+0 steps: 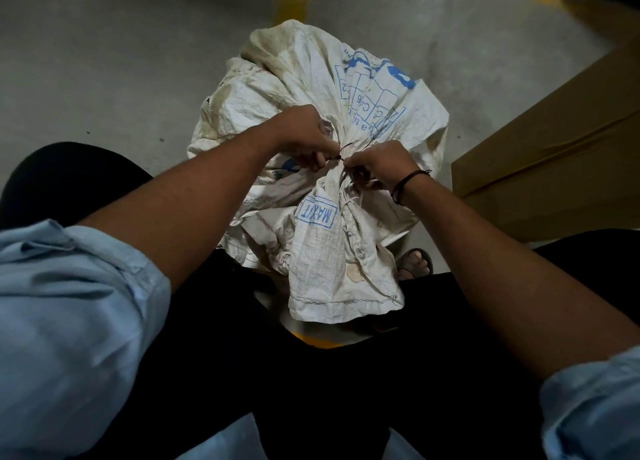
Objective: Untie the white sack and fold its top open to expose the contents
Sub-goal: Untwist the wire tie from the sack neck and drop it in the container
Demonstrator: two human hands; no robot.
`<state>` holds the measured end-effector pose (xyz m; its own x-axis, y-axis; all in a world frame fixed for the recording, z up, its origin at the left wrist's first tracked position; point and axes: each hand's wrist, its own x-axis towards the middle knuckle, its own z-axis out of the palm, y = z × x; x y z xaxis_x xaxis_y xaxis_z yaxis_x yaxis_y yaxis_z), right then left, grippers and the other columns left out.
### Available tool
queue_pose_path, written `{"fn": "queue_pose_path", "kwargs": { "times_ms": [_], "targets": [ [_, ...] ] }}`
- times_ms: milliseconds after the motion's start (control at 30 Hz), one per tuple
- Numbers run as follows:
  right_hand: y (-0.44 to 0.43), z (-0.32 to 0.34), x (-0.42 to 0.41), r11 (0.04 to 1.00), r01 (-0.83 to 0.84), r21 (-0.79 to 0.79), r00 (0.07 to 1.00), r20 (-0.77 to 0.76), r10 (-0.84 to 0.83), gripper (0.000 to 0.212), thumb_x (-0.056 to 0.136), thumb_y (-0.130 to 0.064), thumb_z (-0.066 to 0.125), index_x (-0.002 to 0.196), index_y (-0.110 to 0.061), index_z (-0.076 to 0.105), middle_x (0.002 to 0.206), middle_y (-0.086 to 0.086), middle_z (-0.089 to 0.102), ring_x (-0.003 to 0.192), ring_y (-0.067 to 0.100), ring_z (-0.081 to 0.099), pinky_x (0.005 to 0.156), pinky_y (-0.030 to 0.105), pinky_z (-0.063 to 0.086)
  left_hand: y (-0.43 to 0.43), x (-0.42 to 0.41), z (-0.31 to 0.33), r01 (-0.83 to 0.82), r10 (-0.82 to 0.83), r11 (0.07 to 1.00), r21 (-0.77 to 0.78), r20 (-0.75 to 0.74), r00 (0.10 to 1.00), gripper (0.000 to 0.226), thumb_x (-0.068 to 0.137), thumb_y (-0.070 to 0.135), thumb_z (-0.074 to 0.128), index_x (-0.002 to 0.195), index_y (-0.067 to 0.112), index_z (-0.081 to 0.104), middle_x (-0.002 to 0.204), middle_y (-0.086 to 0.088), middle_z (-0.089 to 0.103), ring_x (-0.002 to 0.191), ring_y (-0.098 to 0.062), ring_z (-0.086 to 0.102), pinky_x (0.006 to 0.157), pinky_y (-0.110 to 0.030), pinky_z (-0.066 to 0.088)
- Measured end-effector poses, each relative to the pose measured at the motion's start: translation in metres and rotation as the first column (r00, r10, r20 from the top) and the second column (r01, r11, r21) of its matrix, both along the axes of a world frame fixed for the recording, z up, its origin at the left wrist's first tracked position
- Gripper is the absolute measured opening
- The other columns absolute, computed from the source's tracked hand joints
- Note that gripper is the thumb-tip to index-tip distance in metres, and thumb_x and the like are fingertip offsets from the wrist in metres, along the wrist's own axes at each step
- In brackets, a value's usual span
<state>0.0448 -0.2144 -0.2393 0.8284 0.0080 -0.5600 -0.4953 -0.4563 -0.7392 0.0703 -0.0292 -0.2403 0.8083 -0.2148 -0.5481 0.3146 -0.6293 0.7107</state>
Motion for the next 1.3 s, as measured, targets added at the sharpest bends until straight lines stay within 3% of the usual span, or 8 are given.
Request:
{"fn": "queue_pose_path", "kwargs": {
  "times_ms": [133,467,600,733,867,1033,1200,1300],
  "targets": [
    [0.001,0.003,-0.004,0.998,0.024,0.057,1.000,-0.019,-0.023,0.007,0.066,-0.008,0.070,0.062,-0.003,0.068,0.057,0.012,0.063,0.054,0.027,0.059,0.063,0.041,0.050,0.000,-0.001,0.000,0.002,-0.002,1.000,0.007,0.006,1.000,0.022,0.082,0.018,0.074,0.082,-0.004,0.079,0.081,-0.018,0.077,0.082,-0.036,0.077,0.076,-0.045,0.065],
    [0.001,-0.006,0.000,0.999,-0.033,-0.021,0.996,0.083,0.034,0.013,0.074,-0.008,0.078,0.072,-0.001,0.068,0.054,0.005,0.059,0.042,0.012,0.056,0.043,0.025,0.049,0.000,-0.001,0.001,0.011,-0.011,1.000,0.011,0.016,1.000,0.024,0.082,0.018,0.074,0.082,-0.005,0.078,0.080,-0.017,0.077,0.079,-0.033,0.078,0.075,-0.045,0.065],
    [0.000,-0.005,0.002,0.986,-0.139,-0.094,0.986,0.083,0.147,0.013,0.078,-0.011,0.070,0.066,-0.006,0.067,0.053,0.001,0.059,0.042,0.009,0.054,0.045,0.024,0.047,-0.001,-0.002,0.002,0.013,-0.013,1.000,0.020,0.029,0.999,0.023,0.083,0.018,0.073,0.082,-0.004,0.078,0.080,-0.017,0.077,0.080,-0.034,0.077,0.076,-0.046,0.065],
    [0.000,-0.006,0.000,1.000,-0.004,-0.002,0.996,0.090,0.004,0.020,0.076,-0.002,0.060,0.056,-0.006,0.061,0.043,0.000,0.056,0.039,0.013,0.055,0.044,0.022,0.044,0.000,-0.003,0.001,0.011,-0.012,1.000,0.026,0.041,0.999,0.021,0.082,0.018,0.073,0.080,-0.001,0.079,0.079,-0.016,0.078,0.081,-0.035,0.077,0.077,-0.047,0.064],
    [0.000,-0.011,0.001,1.000,-0.011,-0.017,0.994,0.112,0.013,0.019,0.077,-0.013,0.076,0.063,-0.004,0.066,0.053,0.004,0.060,0.047,0.017,0.057,0.048,0.030,0.050,0.000,-0.002,-0.001,0.010,-0.011,1.000,0.026,0.037,0.999,0.020,0.081,0.018,0.073,0.078,-0.001,0.079,0.079,-0.017,0.077,0.082,-0.035,0.077,0.077,-0.047,0.064],
    [-0.004,-0.016,0.000,0.996,-0.071,-0.058,0.984,0.160,0.079,0.039,0.075,-0.019,0.082,0.080,0.017,0.067,0.063,0.012,0.057,0.057,0.021,0.053,0.057,0.034,0.048,0.001,0.000,-0.002,0.020,-0.022,0.999,0.031,0.034,0.999,0.021,0.080,0.020,0.074,0.078,0.000,0.079,0.077,-0.014,0.078,0.078,-0.031,0.078,0.074,-0.043,0.065],
    [-0.003,-0.009,0.003,0.971,-0.201,-0.132,0.971,0.104,0.215,0.018,0.081,-0.009,0.067,0.063,-0.006,0.064,0.039,-0.010,0.053,0.036,0.004,0.050,0.041,0.014,0.040,0.001,0.000,-0.003,0.003,-0.004,1.000,0.023,0.031,1.000,0.022,0.081,0.019,0.075,0.080,-0.002,0.078,0.077,-0.015,0.078,0.078,-0.031,0.078,0.072,-0.041,0.065],
    [-0.003,-0.012,0.004,0.984,-0.126,-0.125,0.978,0.148,0.145,0.016,0.073,-0.012,0.066,0.059,-0.004,0.062,0.044,-0.003,0.054,0.041,0.010,0.051,0.044,0.023,0.041,0.002,-0.001,-0.004,-0.008,0.008,1.000,0.006,0.024,1.000,0.022,0.082,0.019,0.075,0.081,-0.003,0.078,0.079,-0.017,0.077,0.082,-0.034,0.077,0.075,-0.045,0.065]
  ]
}}
